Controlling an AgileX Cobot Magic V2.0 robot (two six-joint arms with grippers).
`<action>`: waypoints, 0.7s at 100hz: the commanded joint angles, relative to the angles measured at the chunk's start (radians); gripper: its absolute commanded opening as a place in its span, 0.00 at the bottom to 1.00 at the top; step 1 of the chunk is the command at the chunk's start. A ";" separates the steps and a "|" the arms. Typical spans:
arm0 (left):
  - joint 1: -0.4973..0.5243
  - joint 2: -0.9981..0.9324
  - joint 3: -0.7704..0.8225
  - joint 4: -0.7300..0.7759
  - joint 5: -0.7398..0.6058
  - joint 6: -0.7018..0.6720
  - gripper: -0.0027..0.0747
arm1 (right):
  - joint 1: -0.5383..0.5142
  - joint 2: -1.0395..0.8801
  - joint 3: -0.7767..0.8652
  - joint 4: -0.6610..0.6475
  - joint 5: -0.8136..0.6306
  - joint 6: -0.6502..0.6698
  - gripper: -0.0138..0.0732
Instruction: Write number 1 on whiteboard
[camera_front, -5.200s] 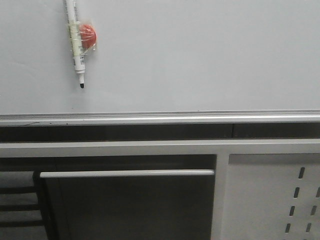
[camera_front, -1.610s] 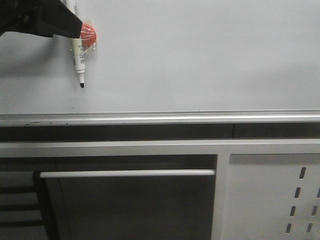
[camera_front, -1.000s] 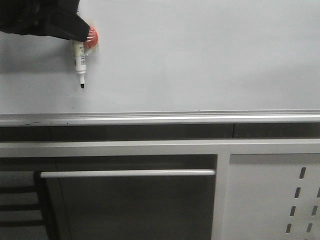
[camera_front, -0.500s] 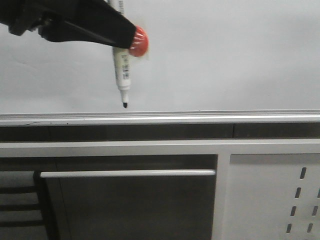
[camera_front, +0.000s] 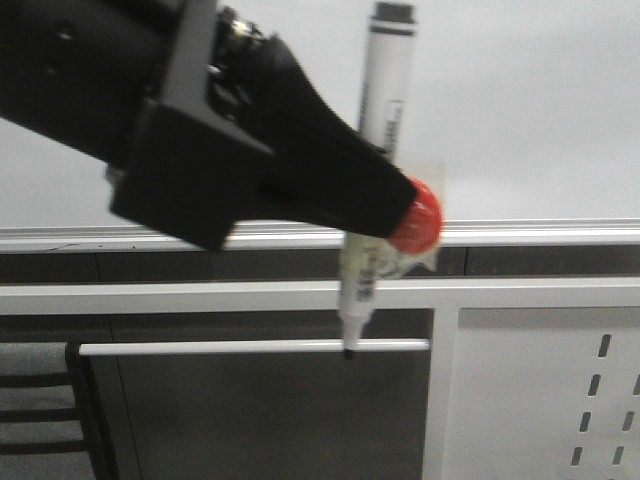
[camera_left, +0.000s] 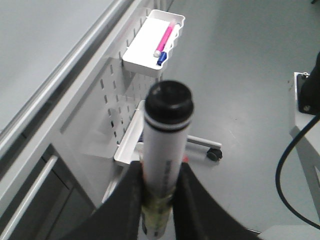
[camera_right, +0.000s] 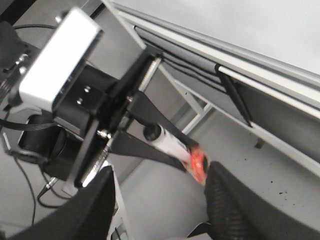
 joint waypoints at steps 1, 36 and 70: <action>-0.026 -0.007 -0.058 -0.027 0.023 -0.009 0.01 | 0.036 0.040 -0.066 0.015 0.035 -0.019 0.58; -0.036 0.010 -0.088 -0.020 0.028 -0.009 0.01 | 0.176 0.123 -0.175 -0.080 -0.025 -0.008 0.58; -0.036 0.015 -0.118 -0.019 0.028 -0.009 0.01 | 0.229 0.184 -0.176 -0.082 -0.047 -0.008 0.58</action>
